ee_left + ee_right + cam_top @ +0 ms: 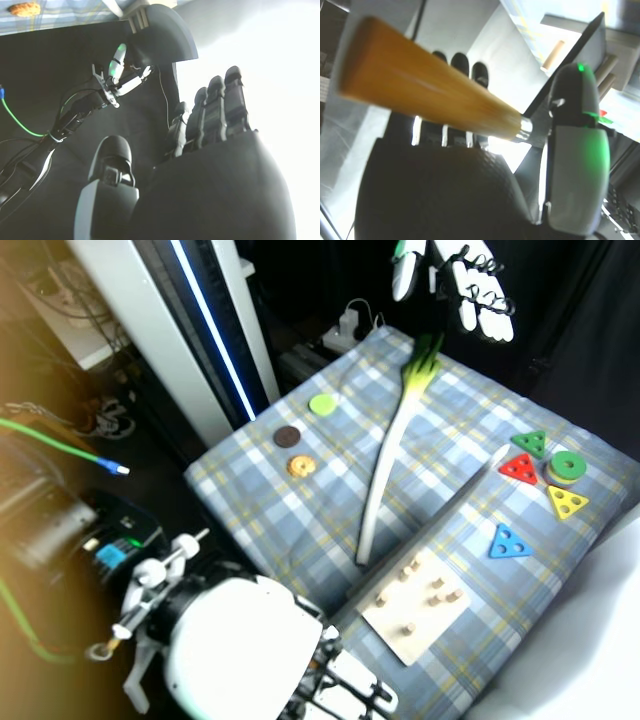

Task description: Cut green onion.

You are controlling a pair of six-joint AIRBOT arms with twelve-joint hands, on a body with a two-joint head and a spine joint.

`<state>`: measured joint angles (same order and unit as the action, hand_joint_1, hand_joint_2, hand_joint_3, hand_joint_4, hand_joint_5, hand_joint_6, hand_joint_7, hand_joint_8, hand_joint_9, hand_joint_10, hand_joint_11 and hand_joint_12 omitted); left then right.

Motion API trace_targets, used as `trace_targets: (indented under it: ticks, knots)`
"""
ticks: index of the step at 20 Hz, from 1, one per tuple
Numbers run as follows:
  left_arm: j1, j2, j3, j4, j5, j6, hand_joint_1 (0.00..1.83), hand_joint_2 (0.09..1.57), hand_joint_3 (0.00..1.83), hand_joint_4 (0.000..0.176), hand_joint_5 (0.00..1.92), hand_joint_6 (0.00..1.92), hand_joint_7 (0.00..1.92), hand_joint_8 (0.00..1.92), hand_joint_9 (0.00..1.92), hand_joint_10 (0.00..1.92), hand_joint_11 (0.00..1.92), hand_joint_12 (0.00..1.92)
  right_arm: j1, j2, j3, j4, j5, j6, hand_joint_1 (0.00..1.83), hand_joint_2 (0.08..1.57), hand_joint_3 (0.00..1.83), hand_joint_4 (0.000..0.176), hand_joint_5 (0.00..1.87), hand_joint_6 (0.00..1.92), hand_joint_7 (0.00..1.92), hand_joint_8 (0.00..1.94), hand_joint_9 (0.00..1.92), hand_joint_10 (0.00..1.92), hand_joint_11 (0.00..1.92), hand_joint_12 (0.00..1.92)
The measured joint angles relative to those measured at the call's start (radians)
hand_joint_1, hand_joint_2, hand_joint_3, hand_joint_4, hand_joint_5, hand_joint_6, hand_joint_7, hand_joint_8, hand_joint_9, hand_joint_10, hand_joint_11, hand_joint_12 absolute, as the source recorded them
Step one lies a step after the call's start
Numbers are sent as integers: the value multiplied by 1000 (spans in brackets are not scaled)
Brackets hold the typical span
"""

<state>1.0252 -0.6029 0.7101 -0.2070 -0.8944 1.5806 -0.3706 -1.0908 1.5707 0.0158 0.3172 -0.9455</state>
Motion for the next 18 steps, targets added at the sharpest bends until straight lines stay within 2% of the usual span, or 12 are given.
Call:
trace_targets:
  ticks: [1,3,4,5,6,8,10,12,15,16,17,18]
  knots:
    - [0,-1,0,-4,0,0,0,1273,14,133,19,5,0,0,0,0,0,0,0,-2,1,3,2,0,517,1401,0,0,1059,329,1200,19,1110,45,424,1093]
    - [0,-5,0,-11,1,0,0,1276,15,133,20,5,0,0,0,0,0,0,0,-6,1,5,3,-6,356,1463,0,0,1093,398,1280,13,1195,49,486,1093]
    - [0,-5,0,-10,3,0,0,1275,12,141,0,0,0,0,0,0,0,0,0,-8,2,2,-1,-9,236,1510,4,0,807,1406,1241,673,1175,560,506,1270]
    - [1,-5,0,-11,2,0,0,1275,12,141,0,0,0,0,0,0,0,0,0,-9,2,-4,-4,-13,236,1510,4,0,807,1406,1241,673,1175,560,506,1270]
    - [4,-5,0,-11,1,0,0,1276,11,136,9,3,0,0,0,0,0,0,0,-11,2,-1,-6,-13,172,1524,0,22,689,1896,913,1838,960,1821,814,1885]
    - [4,-5,0,-13,4,0,0,1277,11,132,13,4,0,0,0,0,0,0,0,-11,2,3,-5,-13,223,1544,2,105,669,1920,951,1937,1177,1917,1334,1920]
    - [8,-5,0,-14,3,0,0,1278,10,135,9,2,0,0,0,0,0,0,0,-11,2,2,0,-13,237,1548,0,118,684,1921,957,1941,1166,1921,1322,1921]
    - [10,-5,-1,-14,4,0,0,1277,8,124,31,10,0,0,0,0,0,0,0,-9,2,3,-5,-11,182,1545,1,104,736,1921,993,1941,1189,1921,1321,1921]
    - [10,-5,-1,-14,4,0,0,1275,6,122,27,6,0,0,0,0,0,0,0,-3,2,3,-5,-12,26,1549,4,70,284,1921,368,1941,543,1921,736,1921]
    - [10,-5,-1,-14,4,0,0,1276,6,120,28,6,0,0,0,0,0,0,0,-1,2,3,-6,-12,4,1508,0,0,56,1418,73,1307,108,1365,146,1697]
    - [10,-5,-1,-14,5,0,0,1279,7,113,32,7,0,0,0,0,0,0,0,3,2,3,-8,-13,0,1453,0,0,107,775,141,551,71,631,28,1005]
    - [10,-5,-1,-14,4,0,0,1281,8,116,21,2,0,0,0,0,0,0,0,5,2,3,-8,-13,0,1445,0,0,96,540,159,272,49,335,5,565]
